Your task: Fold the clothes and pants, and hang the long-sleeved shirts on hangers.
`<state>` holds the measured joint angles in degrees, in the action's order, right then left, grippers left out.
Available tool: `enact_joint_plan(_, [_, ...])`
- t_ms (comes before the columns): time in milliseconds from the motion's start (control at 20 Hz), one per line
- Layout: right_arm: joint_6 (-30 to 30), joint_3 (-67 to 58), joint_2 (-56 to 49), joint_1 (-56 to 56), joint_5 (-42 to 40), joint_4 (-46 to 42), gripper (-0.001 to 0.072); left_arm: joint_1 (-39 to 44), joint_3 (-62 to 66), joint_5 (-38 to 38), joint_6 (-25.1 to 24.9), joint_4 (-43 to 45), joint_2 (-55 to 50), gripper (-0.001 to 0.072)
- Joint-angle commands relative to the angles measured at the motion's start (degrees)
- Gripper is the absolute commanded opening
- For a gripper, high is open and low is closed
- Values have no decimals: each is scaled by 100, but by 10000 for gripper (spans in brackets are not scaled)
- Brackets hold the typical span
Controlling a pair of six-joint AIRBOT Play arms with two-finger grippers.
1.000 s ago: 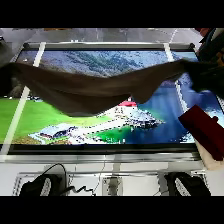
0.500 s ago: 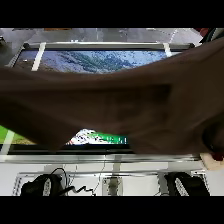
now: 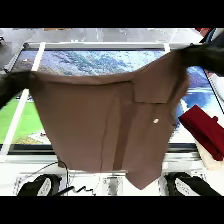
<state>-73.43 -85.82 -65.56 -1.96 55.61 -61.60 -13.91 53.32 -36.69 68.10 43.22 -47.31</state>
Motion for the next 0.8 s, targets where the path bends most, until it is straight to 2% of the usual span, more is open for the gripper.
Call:
enact_joint_plan(0, [-68,-11,-1714,0,-57,-7,12,28,48,-26,-337,116,-2002,14])
enact_joint_plan(200, [-109,-11,-2855,22,-938,50,12,146,623,444,-833,-699,-3637,14])
enact_joint_plan(350, [-369,-13,-3156,20,-1362,24,13,295,1495,433,-857,-730,-4385,14])
enact_joint_plan(450, [-402,-13,-3130,-46,-1316,-20,12,321,1845,164,-852,-730,-4544,14])
enact_joint_plan(600, [-409,-26,-2994,-345,-732,-22,12,271,1963,-975,-765,-315,-4507,13])
enact_joint_plan(750, [-409,-31,-3005,-608,894,-140,11,306,1961,-2380,72,1191,-4522,13])
